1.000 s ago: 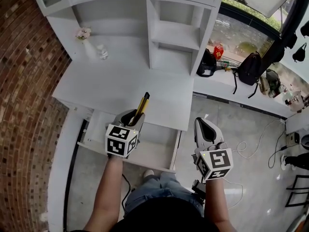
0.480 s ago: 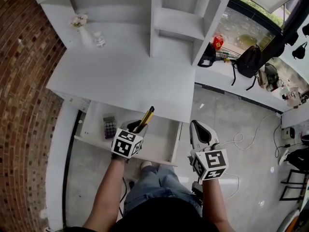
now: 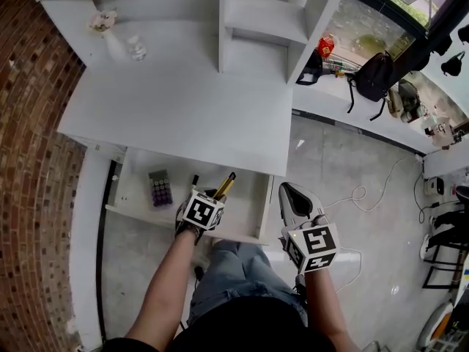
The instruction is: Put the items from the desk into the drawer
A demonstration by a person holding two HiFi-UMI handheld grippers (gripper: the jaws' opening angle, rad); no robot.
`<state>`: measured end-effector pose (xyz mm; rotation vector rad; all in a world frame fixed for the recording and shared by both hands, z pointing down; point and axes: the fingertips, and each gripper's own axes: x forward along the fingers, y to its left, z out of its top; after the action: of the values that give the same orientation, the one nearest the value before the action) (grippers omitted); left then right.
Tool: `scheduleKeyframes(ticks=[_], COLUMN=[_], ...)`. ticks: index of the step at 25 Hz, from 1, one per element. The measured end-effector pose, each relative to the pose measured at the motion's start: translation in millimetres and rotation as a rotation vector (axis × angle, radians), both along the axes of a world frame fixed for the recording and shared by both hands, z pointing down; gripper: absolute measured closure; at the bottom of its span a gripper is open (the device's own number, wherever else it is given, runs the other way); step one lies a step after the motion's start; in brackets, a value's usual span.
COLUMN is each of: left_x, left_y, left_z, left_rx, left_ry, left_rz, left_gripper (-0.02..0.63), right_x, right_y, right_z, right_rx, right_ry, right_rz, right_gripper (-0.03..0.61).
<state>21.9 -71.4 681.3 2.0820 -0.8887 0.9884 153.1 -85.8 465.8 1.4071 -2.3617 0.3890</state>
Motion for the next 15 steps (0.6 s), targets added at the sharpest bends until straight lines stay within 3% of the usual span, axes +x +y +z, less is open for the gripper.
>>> scheduleKeyframes(ticks=[6, 10, 15], left_x=[14.2, 5.6, 1.7], left_y=[-5.9, -8.4, -11.5], left_z=[37.7, 60.5, 83.0], left_rx=[-0.084, -0.142, -0.177], left_ry=[-0.091, -0.186, -0.233], left_rz=[0.094, 0.107, 0.102], left_gripper=[0.497, 0.497, 0.496], right_x=[6.7, 11.3, 18.2], right_y=[3.5, 2.5, -2.0], right_z=[8.6, 13.4, 22.5], right_rx=[-0.031, -0.049, -0.084], right_ry=[0.009, 0.011, -0.016], right_rz=[0.020, 0.044, 0.081], right_gripper=[0.569, 0.569, 0.569])
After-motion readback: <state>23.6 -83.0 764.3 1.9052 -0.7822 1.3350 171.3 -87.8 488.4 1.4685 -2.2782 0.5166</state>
